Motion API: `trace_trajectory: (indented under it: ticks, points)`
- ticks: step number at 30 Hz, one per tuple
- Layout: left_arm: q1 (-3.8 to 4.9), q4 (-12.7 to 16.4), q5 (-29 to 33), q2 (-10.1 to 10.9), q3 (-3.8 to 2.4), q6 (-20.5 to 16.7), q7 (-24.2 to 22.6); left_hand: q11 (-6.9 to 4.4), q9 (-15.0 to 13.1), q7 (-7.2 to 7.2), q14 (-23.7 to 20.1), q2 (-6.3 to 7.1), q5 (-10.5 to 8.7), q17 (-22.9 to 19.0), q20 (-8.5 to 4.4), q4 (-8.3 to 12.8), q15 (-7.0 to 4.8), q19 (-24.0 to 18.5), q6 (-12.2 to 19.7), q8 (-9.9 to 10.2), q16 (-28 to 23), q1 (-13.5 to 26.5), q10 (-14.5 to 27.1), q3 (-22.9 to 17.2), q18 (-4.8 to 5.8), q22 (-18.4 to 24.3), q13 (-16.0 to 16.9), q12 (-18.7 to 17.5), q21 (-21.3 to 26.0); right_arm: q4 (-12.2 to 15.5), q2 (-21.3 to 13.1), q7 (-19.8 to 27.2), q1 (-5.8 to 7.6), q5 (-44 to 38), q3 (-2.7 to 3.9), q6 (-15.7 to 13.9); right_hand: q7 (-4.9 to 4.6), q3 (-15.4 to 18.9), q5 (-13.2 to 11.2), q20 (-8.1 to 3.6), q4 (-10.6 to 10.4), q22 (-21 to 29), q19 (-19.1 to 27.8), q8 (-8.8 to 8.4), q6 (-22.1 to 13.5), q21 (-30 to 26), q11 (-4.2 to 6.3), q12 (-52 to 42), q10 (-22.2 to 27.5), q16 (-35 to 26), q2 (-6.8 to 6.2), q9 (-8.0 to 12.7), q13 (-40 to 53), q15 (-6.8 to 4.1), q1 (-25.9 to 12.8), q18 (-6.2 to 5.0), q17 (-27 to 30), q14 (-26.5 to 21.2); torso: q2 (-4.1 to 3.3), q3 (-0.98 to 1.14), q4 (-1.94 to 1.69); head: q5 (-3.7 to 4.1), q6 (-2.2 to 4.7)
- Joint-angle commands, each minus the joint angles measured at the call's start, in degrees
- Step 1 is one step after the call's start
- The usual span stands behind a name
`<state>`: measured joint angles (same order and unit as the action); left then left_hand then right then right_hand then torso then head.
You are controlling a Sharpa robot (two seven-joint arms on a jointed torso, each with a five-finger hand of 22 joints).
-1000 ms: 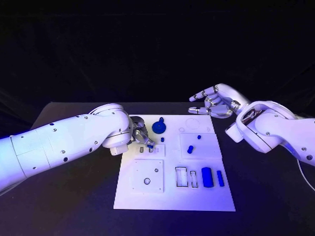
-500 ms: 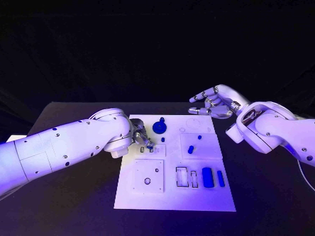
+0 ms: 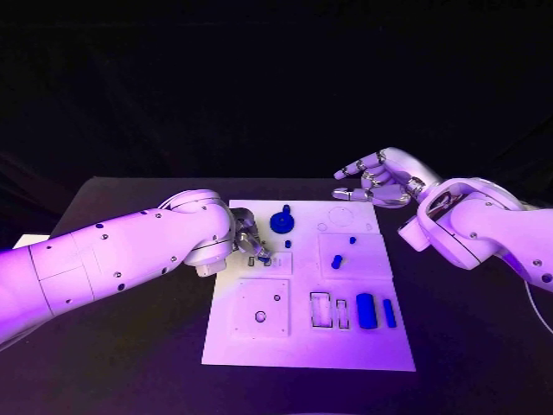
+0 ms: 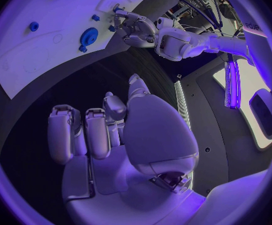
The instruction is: Assemble the parts on the task board
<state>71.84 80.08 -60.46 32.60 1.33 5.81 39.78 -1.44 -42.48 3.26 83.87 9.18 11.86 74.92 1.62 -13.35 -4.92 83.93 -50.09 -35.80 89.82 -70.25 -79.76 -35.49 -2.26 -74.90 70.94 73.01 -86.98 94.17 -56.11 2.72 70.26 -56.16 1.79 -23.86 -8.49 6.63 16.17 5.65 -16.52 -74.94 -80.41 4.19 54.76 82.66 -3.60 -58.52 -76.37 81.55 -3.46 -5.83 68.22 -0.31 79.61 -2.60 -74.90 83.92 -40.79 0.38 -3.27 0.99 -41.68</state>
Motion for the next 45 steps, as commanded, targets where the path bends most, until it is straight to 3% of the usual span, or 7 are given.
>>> trace_trajectory:
  ticks: [1, 28, 45]
  points:
    - [-0.25, -0.2, -0.6, 0.0, 0.14, 3.3, 0.2, 0.04, -0.1, -0.45, 6.1, -0.72, 0.12, 15.1, 0.12, 6.5, 0.25, 3.4, 0.1, -0.3, 0.2, 0.0, -0.1, -6.6, 1.04, -10.2, -0.1, 0.0, -0.1, -0.1, 0.0, 0.1, -0.03, -0.1, 0.0, 0.7, 0.01, 0.4, -0.2, 0.02, 0.1, -2.4, 0.2, 0.21, 0.3, -0.2, 0.14, -0.1, -0.1, -0.2, 0.15, -0.1, -0.1, -0.4, -0.5, -0.59, -1.3, 3.1, -0.01, 0.02, 0.1, -0.02, -0.06]
    - [-0.3, -0.5, -0.6, -0.9, 0.39, 6.5, 1.3, -0.05, -0.1, -0.64, 6.1, -0.88, -0.5, 15.1, 0.12, 7.1, 0.23, 3.7, -0.4, -0.3, 0.2, 1.2, -0.3, -5.3, 1.16, -10.7, 0.0, 0.2, -0.4, 0.4, -0.1, -0.1, -0.03, -0.2, 0.0, 0.8, 0.08, 0.6, 0.1, 0.01, 0.2, -2.3, 0.2, 0.3, 0.5, -0.2, 0.18, -0.2, -0.2, -0.3, 0.4, -0.1, -0.1, -0.43, -0.6, -0.6, -1.3, 3.1, 0.01, 0.03, 0.09, 0.01, -0.17]
    - [-0.3, -0.5, -0.6, -1.0, 0.33, 5.9, 1.8, -0.65, 0.5, -1.4, 6.1, -2.2, -0.24, 15.1, -0.27, 5.4, -0.24, 4.1, -2.8, -0.2, 0.2, 6.1, -0.9, -3.6, 1.34, -11.5, 0.8, 0.9, -0.8, 0.6, -0.2, -0.2, -0.03, -0.2, 0.0, 0.8, 0.12, 0.8, 0.9, -0.02, 0.4, -2.3, 0.2, 0.31, 0.6, -0.2, 0.23, -0.2, -0.1, -0.3, 0.59, -0.2, -0.1, -0.47, -0.6, -0.61, -1.2, 3.2, -0.05, 0.07, 0.08, 0.02, -0.32]
